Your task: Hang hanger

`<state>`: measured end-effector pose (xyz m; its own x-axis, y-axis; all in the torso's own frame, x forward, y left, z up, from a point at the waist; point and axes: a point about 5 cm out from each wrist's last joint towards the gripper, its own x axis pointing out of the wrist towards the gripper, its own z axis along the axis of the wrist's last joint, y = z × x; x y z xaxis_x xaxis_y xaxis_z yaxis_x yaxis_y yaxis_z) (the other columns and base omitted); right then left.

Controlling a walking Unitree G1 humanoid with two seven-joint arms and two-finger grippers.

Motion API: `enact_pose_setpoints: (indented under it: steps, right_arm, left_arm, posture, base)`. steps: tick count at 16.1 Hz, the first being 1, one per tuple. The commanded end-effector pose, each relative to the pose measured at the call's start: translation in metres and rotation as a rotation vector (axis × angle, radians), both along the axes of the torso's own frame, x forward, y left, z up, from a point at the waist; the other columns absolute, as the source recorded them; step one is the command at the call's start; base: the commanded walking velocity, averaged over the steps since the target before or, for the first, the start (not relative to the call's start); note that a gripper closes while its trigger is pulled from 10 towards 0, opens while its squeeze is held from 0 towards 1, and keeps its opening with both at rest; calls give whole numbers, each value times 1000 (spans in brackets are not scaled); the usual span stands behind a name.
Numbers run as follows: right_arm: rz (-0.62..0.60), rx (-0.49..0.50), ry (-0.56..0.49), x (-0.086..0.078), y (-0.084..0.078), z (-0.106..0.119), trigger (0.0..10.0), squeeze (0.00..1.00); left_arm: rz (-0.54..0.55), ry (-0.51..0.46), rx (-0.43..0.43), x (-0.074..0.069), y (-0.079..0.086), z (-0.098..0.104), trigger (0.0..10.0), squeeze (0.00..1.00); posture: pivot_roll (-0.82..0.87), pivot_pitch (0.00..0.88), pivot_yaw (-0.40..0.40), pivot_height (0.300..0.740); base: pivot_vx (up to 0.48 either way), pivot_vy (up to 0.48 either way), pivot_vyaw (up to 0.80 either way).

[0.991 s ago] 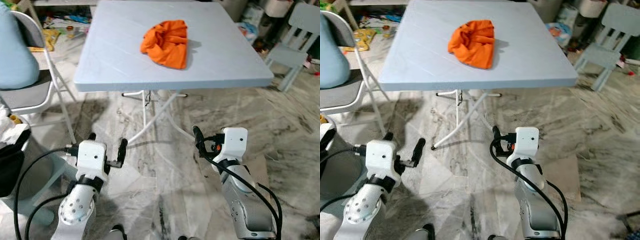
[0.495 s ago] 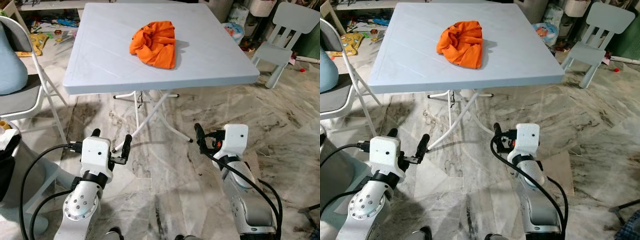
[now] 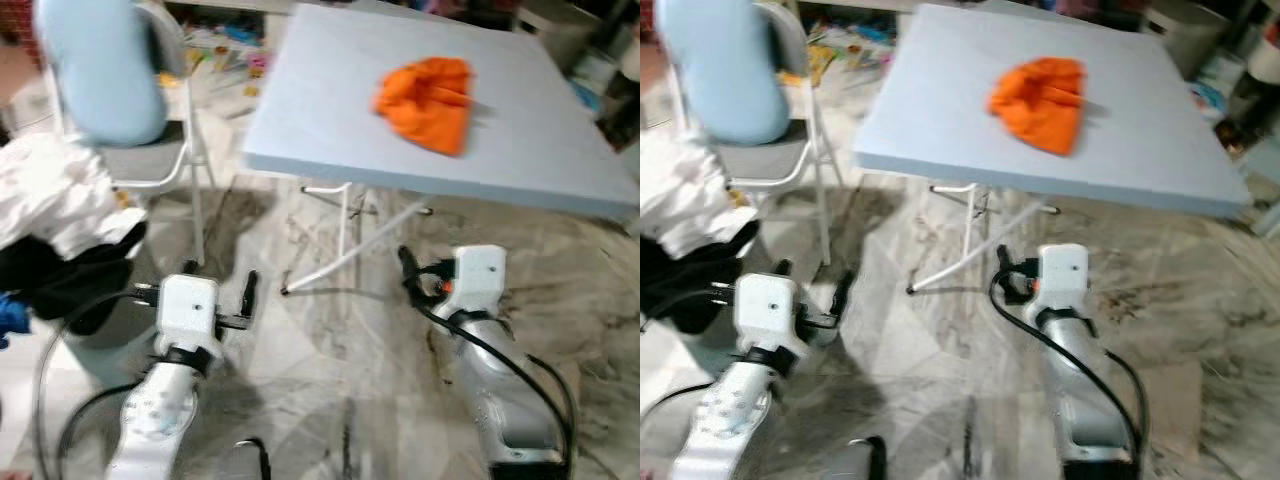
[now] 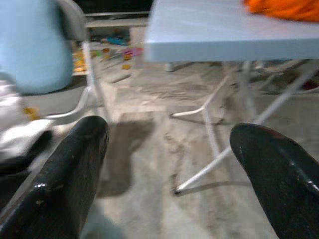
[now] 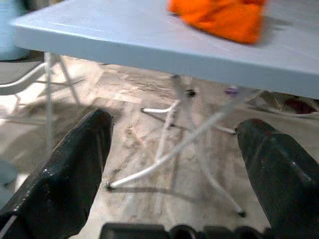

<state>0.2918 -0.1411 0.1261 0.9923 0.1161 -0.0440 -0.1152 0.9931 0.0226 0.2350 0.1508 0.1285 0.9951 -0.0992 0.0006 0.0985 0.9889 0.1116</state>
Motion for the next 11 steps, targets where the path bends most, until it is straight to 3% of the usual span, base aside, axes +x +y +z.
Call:
enact_pose_setpoints:
  steps: [1,5,11]
  right_arm:
    - [-19,-4,8,-1,-5,-2,10000,0]
    - [0,4,12,-4,1,-3,10000,0]
    - [-12,12,13,-3,-1,-3,10000,0]
  left_arm:
    - [-10,3,-3,-2,-5,0,10000,0]
    - [-12,6,-18,0,-6,1,10000,0]
    - [-15,37,-24,1,-7,-2,10000,0]
  posture:
    - [34,151,-76,740]
    - [25,158,-72,740]
    - [21,170,-69,740]
  base:
    - [0,0,712]
    - [0,0,673]
    - [0,480,0]
